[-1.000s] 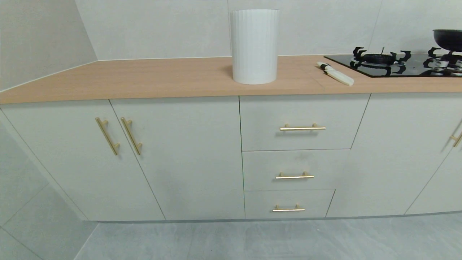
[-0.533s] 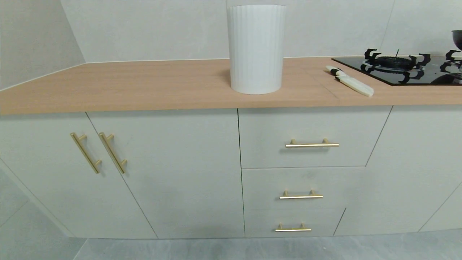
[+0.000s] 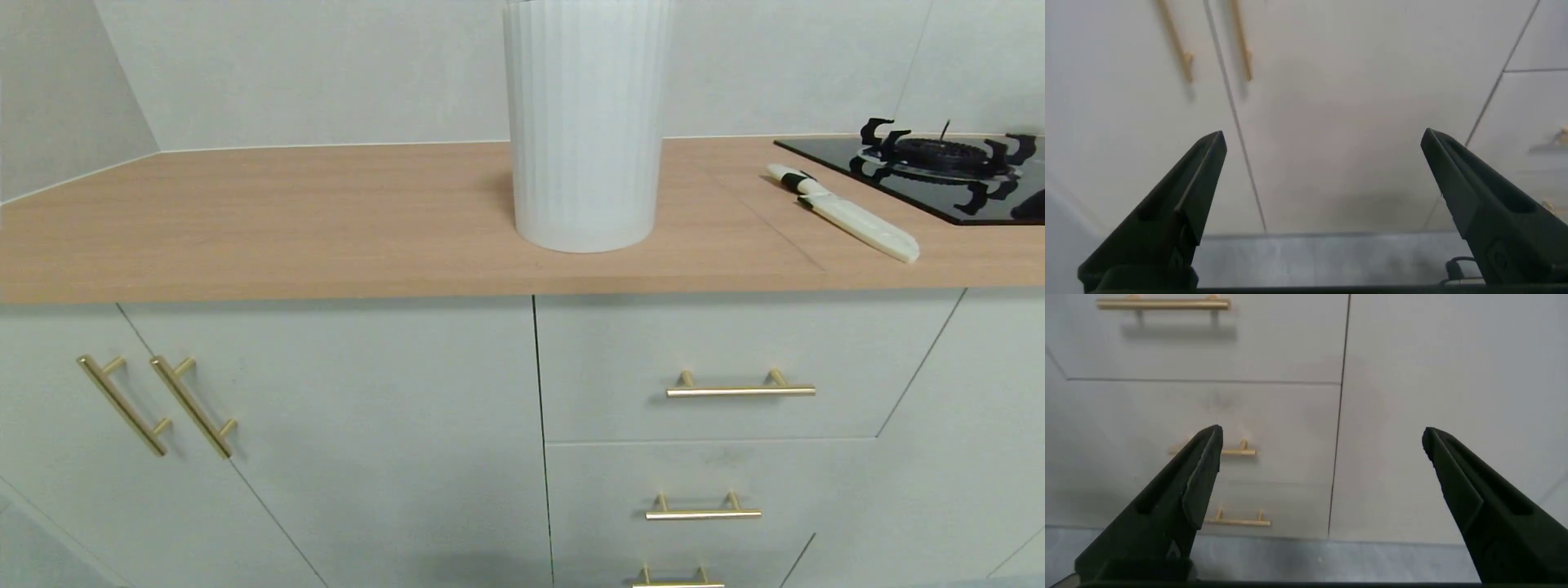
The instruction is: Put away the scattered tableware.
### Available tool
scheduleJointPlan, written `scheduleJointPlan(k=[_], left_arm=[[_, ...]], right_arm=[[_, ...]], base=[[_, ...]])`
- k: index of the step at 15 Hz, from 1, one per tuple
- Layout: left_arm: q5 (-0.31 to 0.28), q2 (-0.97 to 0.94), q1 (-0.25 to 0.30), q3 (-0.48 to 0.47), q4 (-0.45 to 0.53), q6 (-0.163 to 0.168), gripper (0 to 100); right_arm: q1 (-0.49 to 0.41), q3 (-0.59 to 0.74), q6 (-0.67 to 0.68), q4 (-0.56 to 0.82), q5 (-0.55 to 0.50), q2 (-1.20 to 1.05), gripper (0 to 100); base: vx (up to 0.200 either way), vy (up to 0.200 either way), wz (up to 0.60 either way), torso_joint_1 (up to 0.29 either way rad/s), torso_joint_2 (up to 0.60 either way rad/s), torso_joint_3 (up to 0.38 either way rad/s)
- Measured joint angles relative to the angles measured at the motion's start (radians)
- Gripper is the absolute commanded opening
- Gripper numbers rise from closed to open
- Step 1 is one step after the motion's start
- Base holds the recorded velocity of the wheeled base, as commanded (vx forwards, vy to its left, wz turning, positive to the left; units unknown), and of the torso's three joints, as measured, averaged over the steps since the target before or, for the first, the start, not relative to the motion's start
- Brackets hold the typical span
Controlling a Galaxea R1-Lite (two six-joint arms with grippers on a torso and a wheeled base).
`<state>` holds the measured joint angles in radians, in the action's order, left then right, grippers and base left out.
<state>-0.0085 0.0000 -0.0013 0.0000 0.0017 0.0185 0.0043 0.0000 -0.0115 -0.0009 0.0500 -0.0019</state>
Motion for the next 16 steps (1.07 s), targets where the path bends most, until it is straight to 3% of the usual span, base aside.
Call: scheduleJointPlan(k=[7,16], left_arm=[[-0.001,0.000,0.000,0.000,0.000,0.000,100],[0.000,0.000,0.000,0.000,0.000,-0.001,100]], right_arm=[[0.000,0.000,0.001,0.000,0.000,0.000,100],[0.000,0.000,-0.002,0.000,0.000,0.001,100]], base=[[0.200,0.000,0.00,0.003,0.00,0.004],[0.000,0.000,0.00,0.000,0.00,0.000]])
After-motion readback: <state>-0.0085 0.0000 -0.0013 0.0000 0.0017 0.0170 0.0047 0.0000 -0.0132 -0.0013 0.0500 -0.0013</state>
